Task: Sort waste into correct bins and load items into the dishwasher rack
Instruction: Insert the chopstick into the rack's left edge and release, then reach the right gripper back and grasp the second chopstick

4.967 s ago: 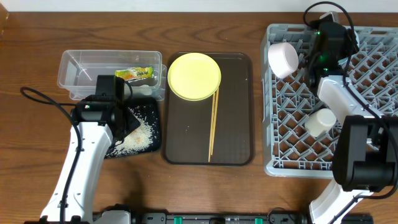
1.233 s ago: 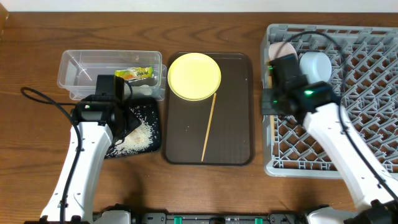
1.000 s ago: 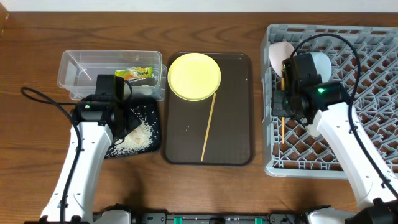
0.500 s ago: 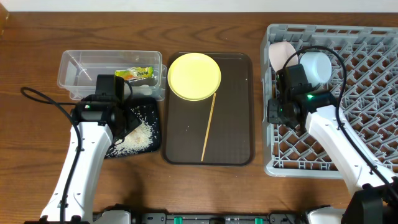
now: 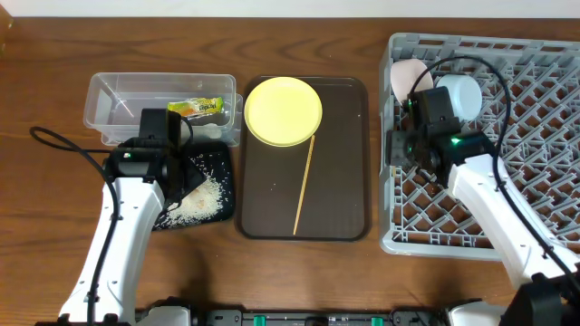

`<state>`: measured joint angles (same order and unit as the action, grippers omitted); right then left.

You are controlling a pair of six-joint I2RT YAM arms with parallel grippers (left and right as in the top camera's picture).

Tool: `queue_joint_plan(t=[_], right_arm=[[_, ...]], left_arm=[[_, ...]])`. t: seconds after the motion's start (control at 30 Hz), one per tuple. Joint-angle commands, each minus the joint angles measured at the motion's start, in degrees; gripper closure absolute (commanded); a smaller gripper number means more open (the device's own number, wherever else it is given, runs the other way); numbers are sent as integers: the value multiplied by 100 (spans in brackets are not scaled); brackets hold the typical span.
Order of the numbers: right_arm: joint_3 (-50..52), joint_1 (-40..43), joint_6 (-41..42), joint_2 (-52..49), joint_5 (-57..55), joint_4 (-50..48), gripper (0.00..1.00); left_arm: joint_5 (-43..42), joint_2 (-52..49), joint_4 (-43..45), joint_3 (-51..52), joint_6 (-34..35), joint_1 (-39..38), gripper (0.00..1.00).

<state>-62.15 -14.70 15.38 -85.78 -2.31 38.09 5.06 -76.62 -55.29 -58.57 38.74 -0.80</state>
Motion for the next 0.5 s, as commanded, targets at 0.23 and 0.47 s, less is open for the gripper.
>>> queue_joint_plan(t=[0.23,0.47], right_arm=[[-181,-737,-234,74,1322,-675,51],[-181,-1589,297,-616,957,-925,57]], left_arm=[[28,11,11,-52,-50,24,31],[28,11,15,-52,-50,24,31]])
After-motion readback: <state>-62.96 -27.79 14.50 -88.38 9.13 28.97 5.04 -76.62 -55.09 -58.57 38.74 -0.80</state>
